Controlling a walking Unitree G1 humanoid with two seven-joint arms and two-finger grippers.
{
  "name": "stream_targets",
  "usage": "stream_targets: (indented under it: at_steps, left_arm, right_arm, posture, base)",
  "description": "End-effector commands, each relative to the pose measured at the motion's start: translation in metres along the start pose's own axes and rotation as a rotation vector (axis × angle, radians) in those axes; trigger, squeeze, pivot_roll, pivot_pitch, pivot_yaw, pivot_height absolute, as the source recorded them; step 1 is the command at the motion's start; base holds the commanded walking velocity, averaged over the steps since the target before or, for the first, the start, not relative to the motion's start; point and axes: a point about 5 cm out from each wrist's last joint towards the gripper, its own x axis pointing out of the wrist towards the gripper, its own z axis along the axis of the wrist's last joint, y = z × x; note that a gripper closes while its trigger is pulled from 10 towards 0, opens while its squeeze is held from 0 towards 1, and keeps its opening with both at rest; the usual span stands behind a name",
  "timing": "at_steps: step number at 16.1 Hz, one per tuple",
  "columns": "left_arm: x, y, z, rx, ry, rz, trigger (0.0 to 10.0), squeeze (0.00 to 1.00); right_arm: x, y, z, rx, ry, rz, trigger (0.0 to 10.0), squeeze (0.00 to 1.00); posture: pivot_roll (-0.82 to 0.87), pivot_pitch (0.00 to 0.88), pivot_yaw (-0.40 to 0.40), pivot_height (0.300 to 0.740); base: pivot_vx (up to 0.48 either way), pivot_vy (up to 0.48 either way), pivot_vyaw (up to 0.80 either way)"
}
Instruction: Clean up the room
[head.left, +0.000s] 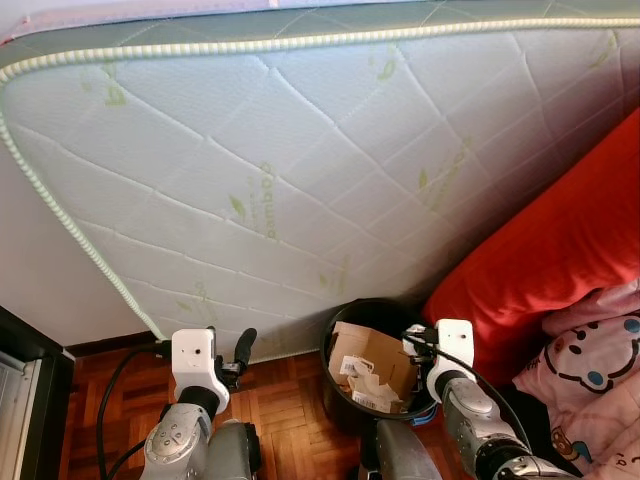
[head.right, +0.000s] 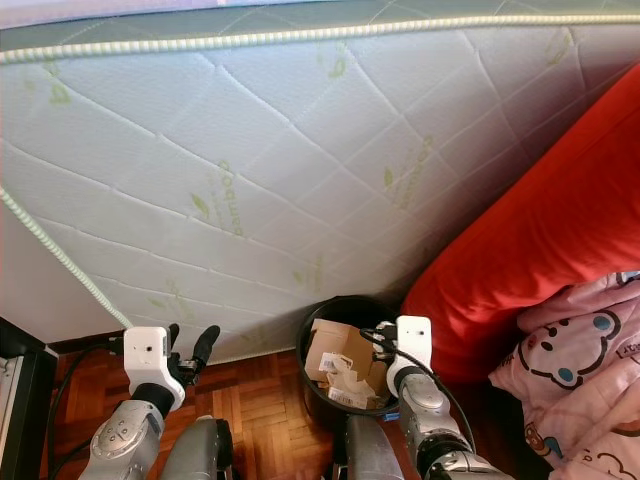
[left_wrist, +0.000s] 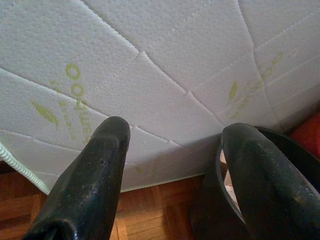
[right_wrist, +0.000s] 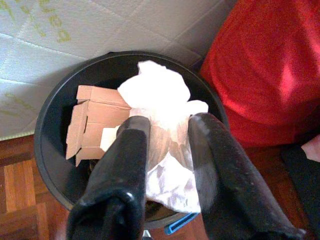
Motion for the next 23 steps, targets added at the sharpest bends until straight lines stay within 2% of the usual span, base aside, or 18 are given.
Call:
stream_targets:
  at_steps: [1, 11, 12, 13, 15, 16, 23]
  left_arm:
    - [-0.001, -0.001, 0.002, -0.005, -0.001, 0.001, 10.0, 0.00]
    - [-0.001, 0.000, 0.002, 0.000, 0.004, 0.002, 10.0, 0.00]
    - [0.000, 0.000, 0.002, 0.001, 0.004, 0.003, 10.0, 0.00]
    - [0.000, 0.001, 0.001, 0.000, 0.005, 0.006, 10.0, 0.00]
    - [0.002, 0.001, 0.001, 0.000, 0.005, 0.008, 10.0, 0.00]
    - [0.003, 0.000, 0.001, 0.000, 0.005, 0.007, 10.0, 0.00]
    - [0.009, 0.003, -0.003, 0.009, 0.023, 0.016, 10.0, 0.00]
  right_arm:
    - [-0.002, -0.003, -0.008, 0.012, 0.022, -0.006, 10.0, 1.00]
    - [-0.002, 0.000, -0.010, 0.018, 0.038, 0.027, 10.0, 1.00]
    - [-0.002, 0.001, -0.010, 0.027, 0.033, 0.031, 10.0, 0.65]
    - [-0.002, 0.002, -0.009, 0.020, 0.031, 0.045, 10.0, 0.00]
    - [-0.003, 0.004, -0.007, 0.063, -0.005, 0.076, 10.0, 0.00]
    - [-0.003, 0.004, -0.006, 0.064, -0.025, 0.085, 10.0, 0.00]
    - [-0.011, -0.003, -0.029, 0.055, 0.030, 0.078, 10.0, 0.00]
  posture:
    - [0.03, 0.194, -0.085, 0.630]
    - [0.03, 0.198, -0.080, 0.630]
    - [0.03, 0.195, -0.081, 0.630]
    - [0.03, 0.193, -0.082, 0.630]
    - [0.03, 0.187, -0.082, 0.630]
    - [0.03, 0.186, -0.082, 0.643]
    - [0.02, 0.163, -0.087, 0.723]
  base:
    - [0.000, 0.000, 0.00]
    - [0.000, 0.000, 0.00]
    - [0.000, 0.000, 0.00]
    - [0.000, 0.000, 0.00]
    - [0.000, 0.000, 0.00]
    - [0.000, 0.000, 0.00]
    - [0.000, 0.000, 0.00]
